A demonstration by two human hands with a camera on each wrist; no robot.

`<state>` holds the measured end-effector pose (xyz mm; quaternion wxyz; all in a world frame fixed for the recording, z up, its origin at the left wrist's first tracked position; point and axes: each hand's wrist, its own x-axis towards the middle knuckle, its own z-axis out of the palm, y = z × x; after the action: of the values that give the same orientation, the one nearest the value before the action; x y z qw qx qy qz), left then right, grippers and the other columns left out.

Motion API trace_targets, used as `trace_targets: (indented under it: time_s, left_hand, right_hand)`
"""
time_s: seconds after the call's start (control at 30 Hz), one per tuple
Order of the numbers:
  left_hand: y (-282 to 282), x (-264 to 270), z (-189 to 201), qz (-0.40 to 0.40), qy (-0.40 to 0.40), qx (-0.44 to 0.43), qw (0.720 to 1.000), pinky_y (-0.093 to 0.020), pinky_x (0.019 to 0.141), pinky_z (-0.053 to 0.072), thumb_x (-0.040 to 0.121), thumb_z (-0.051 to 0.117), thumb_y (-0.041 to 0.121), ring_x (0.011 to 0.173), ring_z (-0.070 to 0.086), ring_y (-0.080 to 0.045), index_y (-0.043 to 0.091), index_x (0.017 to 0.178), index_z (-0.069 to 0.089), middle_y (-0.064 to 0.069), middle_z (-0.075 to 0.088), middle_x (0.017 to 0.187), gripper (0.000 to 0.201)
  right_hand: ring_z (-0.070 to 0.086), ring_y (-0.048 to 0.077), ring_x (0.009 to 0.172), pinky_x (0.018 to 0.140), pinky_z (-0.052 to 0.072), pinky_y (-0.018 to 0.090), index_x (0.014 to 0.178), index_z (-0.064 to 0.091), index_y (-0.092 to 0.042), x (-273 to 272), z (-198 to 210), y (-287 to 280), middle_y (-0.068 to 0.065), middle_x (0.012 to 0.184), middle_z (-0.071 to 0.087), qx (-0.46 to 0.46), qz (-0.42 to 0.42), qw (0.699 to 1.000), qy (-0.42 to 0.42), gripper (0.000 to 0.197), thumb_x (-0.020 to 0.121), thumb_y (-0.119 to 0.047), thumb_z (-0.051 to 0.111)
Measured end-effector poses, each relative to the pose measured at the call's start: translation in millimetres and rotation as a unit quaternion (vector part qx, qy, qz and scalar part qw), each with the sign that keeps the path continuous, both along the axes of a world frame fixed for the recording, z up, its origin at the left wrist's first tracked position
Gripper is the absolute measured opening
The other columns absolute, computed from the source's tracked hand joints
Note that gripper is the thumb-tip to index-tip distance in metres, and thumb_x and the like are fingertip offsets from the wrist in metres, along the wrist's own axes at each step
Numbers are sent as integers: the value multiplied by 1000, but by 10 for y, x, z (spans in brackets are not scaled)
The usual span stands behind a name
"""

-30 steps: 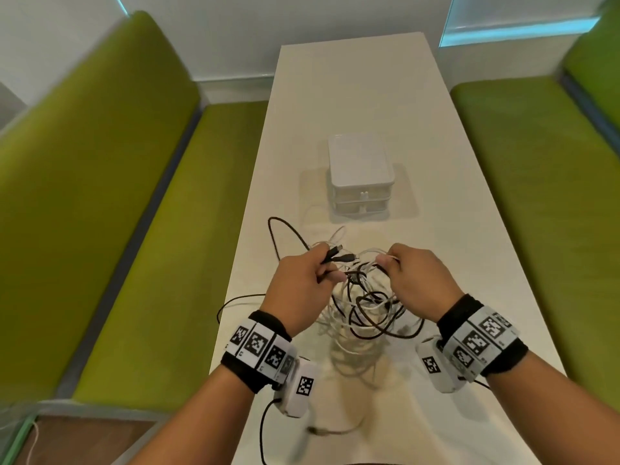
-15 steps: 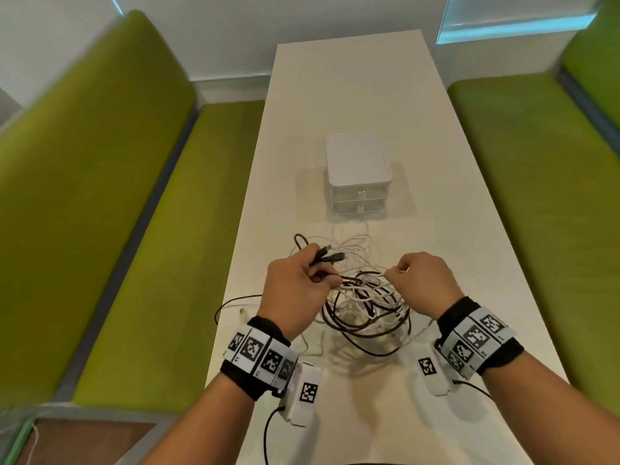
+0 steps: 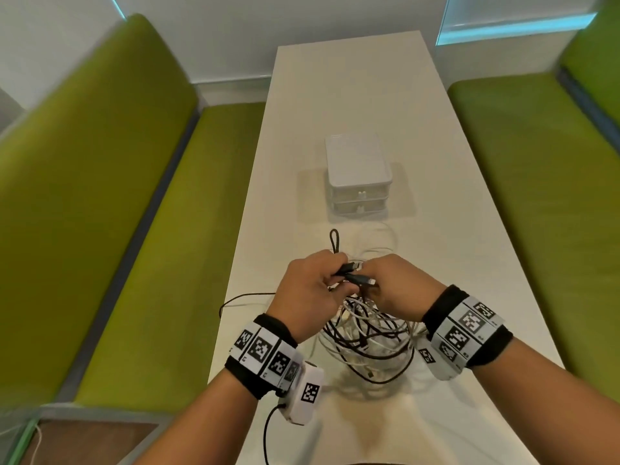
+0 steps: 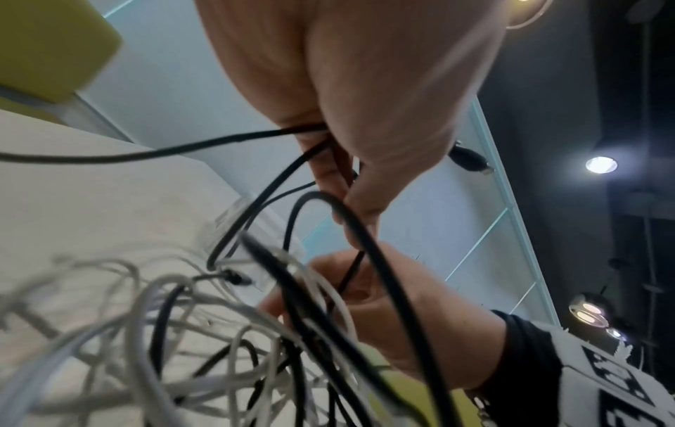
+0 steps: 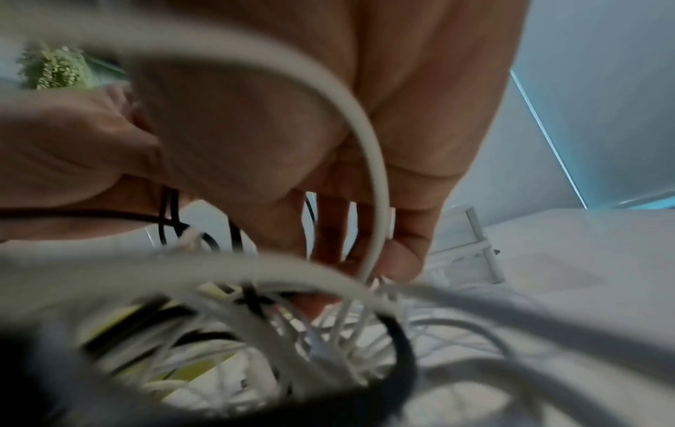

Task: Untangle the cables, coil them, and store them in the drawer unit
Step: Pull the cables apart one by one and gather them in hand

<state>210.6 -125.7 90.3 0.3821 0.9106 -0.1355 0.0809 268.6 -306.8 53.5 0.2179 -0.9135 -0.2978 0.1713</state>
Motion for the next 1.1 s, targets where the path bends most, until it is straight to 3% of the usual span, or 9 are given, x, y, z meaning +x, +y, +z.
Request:
trace_targets:
  time_s: [0.1, 0.3, 0.47, 0.57, 0.67, 0.73, 0.87, 0.93, 1.1]
  left_hand:
    - [55, -27, 30, 9, 10, -22, 1000, -26, 62, 47, 77, 85, 15, 64, 53, -9, 11, 83, 68, 5, 63, 72, 18]
    - [264, -53, 91, 19, 132, -55, 990, -3, 71, 44, 77, 78, -8, 73, 66, 13, 4, 80, 65, 16, 71, 79, 18]
    - [347, -41, 26, 41, 118, -55, 991, -17, 82, 51, 76, 78, -6, 81, 70, 1, 5, 85, 63, 11, 74, 77, 21]
    - [306, -42, 20, 50, 111, -91, 988, -18, 80, 53, 75, 76, -12, 82, 72, -4, -5, 84, 58, 9, 71, 76, 21]
    - [277, -74, 112, 40, 125, -103, 986, -10, 77, 50, 73, 77, -14, 78, 71, 0, 9, 78, 61, 18, 70, 72, 29]
    - [336, -66, 211, 16, 163, -83, 983, -8, 74, 47, 72, 81, -9, 75, 68, 2, 14, 78, 63, 12, 73, 72, 30]
    - [547, -6, 222, 50, 187, -22, 981, -25, 62, 49, 72, 82, 3, 57, 55, -2, 16, 81, 65, 8, 73, 73, 23]
    - [585, 48, 129, 121, 152, -9, 981, -36, 59, 48, 73, 79, 9, 54, 48, -5, 14, 75, 56, 5, 71, 72, 23]
    - [426, 87, -5, 172, 123, 15, 977, -22, 61, 38, 83, 74, 15, 67, 52, 4, 14, 82, 57, 15, 69, 78, 17]
  right_hand:
    - [51, 21, 75, 67, 41, 38, 93, 68, -20, -27, 27, -1, -3, 83, 51, -56, -11, 998, -28, 22, 99, -28, 49]
    - [47, 5, 78, 65, 31, 25, 78, 71, -26, 79, 98, -292, -7, 90, 47, -3, -52, 996, 66, 29, 94, -48, 63]
    - [43, 8, 63, 62, 35, 31, 66, 52, -18, -3, 116, -288, -7, 69, 51, 85, -63, 990, 92, 49, 76, -57, 80]
    - [44, 9, 56, 59, 36, 32, 69, 53, -18, -12, 89, -246, -7, 58, 49, 24, -58, 995, 73, 47, 82, -58, 74]
    - [58, 17, 66, 64, 46, 35, 73, 63, -20, 30, 35, -210, -5, 65, 61, -18, -132, 991, 14, 39, 96, -51, 60]
    - [64, 28, 75, 69, 51, 38, 83, 71, -11, 120, -28, -289, 7, 76, 69, -12, -215, 977, 14, 39, 102, -39, 52]
    - [70, 25, 79, 77, 57, 38, 103, 74, -24, 212, -80, -495, 3, 98, 74, -18, -302, 951, 63, 25, 98, -27, 50]
    - [69, 24, 88, 77, 56, 36, 95, 75, -29, 200, -81, -512, -3, 101, 73, -48, -314, 947, 51, 24, 92, -26, 51]
    - [50, 24, 123, 93, 35, 44, 92, 75, -34, 129, -41, -426, -14, 117, 65, -154, -222, 957, -106, 27, 75, -15, 67]
